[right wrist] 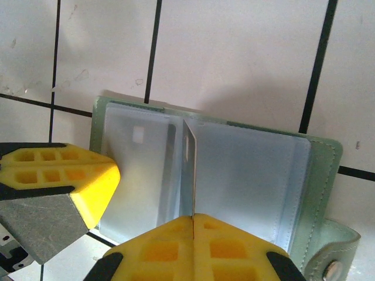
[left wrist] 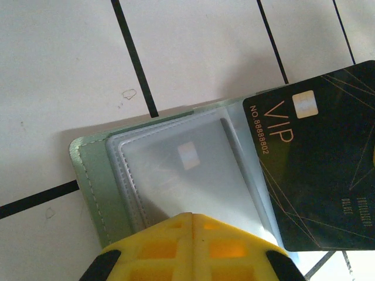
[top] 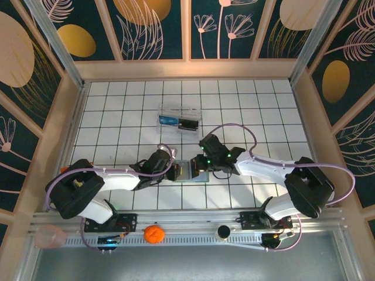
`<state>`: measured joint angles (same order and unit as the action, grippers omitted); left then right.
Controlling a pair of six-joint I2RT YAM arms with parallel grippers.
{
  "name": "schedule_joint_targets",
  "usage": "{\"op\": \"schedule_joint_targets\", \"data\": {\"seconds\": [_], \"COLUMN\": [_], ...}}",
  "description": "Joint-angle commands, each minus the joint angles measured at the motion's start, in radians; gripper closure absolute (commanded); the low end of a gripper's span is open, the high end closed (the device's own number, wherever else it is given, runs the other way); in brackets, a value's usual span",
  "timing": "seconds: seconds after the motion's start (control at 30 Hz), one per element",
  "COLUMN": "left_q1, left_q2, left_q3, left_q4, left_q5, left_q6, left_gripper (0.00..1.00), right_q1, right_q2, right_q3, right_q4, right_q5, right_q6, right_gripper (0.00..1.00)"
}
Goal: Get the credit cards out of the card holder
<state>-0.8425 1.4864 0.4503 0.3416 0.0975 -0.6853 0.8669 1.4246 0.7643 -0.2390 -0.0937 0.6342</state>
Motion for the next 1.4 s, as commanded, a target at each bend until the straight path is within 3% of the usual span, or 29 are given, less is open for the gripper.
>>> {"op": "schedule_joint_targets", "data": {"seconds": [0.0,0.13,0.3,0.43,0.57,0.73,0.93,1.13,1.37], "left_q1": [0.001,0.002,0.002,0.001,0.002,0.001,0.002,0.002,0.004], "left_q2": [0.012,0.021,0.025,0.024,0.026,0.028,0.010,-0.127,-0.261], "left_q3": [-0.026,-0.025,-0.023,-0.019,-0.016,-0.004,0.024,0.071,0.065], "left_q4": [-0.050,-0.036,-0.039,-0.041,-0.043,-0.052,-0.071,-0.159,-0.279], "left_q5": [0.002,0.005,0.011,0.012,0.011,0.012,0.031,0.000,-0.064], "left_q6": [0.001,0.004,0.010,0.012,0.010,0.015,0.020,0.024,0.008], "left_gripper": [1.00,1.00,1.00,1.00,1.00,1.00,0.98,0.50,0.17], "right_q1": [0.010,0.024,0.023,0.018,0.016,0.013,0.028,-0.013,-0.071], "right_q2": [0.035,0.064,0.072,0.076,0.048,-0.086,-0.193,-0.142,0.057], "right_q3": [0.029,0.015,-0.008,-0.014,-0.002,0.020,0.071,0.209,0.494], "right_q4": [-0.061,-0.002,0.060,0.077,0.052,0.017,0.024,-0.052,-0.288], "right_q5": [0.023,-0.016,-0.037,-0.044,-0.006,0.067,0.087,0.127,0.048], "right_q6": [-0.033,-0.023,-0.009,-0.013,-0.047,-0.207,-0.552,-0.917,-1.201], "right_gripper": [1.00,1.00,0.82,0.79,0.99,1.00,1.00,1.00,1.00]}}
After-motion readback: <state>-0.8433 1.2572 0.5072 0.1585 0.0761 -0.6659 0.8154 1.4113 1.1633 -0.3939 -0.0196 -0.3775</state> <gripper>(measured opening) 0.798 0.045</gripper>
